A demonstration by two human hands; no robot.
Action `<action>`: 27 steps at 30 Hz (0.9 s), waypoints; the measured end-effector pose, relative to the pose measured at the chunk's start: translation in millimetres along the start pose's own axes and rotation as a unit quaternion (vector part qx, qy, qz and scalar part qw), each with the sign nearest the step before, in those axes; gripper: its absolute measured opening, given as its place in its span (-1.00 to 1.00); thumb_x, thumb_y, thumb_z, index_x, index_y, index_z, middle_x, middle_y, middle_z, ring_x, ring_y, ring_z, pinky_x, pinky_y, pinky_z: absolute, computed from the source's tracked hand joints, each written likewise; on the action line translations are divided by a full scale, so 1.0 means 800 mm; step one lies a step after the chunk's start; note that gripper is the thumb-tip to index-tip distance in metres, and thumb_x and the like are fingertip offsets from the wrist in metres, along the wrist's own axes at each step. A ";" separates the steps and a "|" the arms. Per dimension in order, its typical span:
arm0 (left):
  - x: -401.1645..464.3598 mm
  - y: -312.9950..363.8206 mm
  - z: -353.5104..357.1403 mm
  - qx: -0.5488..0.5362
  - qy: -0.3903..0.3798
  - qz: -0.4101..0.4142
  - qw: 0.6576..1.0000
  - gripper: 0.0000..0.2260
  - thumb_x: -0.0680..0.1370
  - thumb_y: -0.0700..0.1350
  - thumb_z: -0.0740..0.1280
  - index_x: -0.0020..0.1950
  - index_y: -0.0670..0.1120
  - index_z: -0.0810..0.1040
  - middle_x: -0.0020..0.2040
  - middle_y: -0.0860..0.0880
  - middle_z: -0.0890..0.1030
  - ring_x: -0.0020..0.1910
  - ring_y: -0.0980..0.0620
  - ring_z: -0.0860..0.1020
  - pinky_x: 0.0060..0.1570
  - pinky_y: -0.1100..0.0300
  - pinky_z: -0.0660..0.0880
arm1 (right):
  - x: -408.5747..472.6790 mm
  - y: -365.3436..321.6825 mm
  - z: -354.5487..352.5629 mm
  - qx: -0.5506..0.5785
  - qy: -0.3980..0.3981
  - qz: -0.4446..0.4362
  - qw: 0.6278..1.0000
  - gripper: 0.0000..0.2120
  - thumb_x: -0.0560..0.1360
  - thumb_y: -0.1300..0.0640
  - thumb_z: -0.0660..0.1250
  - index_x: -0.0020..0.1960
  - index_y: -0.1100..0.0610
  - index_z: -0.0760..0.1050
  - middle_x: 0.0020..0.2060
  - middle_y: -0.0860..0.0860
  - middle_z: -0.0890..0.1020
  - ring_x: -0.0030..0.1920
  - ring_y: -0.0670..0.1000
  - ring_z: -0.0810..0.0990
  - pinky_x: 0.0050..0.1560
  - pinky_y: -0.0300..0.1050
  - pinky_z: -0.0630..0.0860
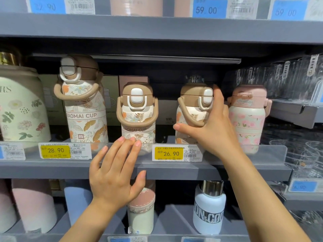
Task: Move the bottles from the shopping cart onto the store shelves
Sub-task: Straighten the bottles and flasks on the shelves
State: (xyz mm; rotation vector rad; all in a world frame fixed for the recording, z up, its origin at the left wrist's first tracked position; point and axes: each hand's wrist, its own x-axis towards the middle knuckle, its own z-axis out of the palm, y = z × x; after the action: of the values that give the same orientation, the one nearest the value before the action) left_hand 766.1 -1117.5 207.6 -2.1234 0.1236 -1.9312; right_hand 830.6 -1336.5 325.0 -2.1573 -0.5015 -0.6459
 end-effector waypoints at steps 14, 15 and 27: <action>0.001 0.001 0.002 -0.005 0.007 -0.005 1.000 -0.55 0.57 0.09 0.09 0.38 -0.10 0.42 0.31 -0.08 0.52 0.32 -0.07 0.45 0.33 0.01 0.25 | -0.005 -0.004 0.007 -0.088 0.030 0.027 0.995 0.22 0.16 -0.41 0.46 0.53 -0.08 -0.22 0.36 0.07 0.34 0.28 0.15 0.44 0.04 0.06 0.45; 0.001 0.001 0.002 -0.005 0.008 -0.003 1.000 -0.55 0.57 0.09 0.09 0.38 -0.10 0.42 0.30 -0.08 0.53 0.32 -0.07 0.45 0.33 0.00 0.25 | -0.004 -0.003 0.004 -0.064 0.017 0.020 0.998 0.23 0.17 -0.37 0.49 0.53 -0.11 -0.24 0.40 0.05 0.32 0.30 0.14 0.44 0.10 0.09 0.45; 0.001 0.001 0.002 -0.001 0.009 -0.004 1.000 -0.54 0.56 0.09 0.09 0.37 -0.09 0.43 0.28 -0.09 0.55 0.31 -0.07 0.46 0.32 0.02 0.25 | -0.007 -0.001 0.005 -0.083 0.041 -0.005 0.996 0.18 0.20 -0.29 0.53 0.53 -0.08 -0.17 0.35 0.06 0.40 0.26 0.17 0.48 0.04 0.02 0.45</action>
State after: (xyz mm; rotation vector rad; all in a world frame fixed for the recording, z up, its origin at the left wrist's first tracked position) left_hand 768.0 -1118.6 208.1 -2.1111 0.1200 -1.9550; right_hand 826.5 -1333.2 319.7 -2.2727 -0.4268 -0.8027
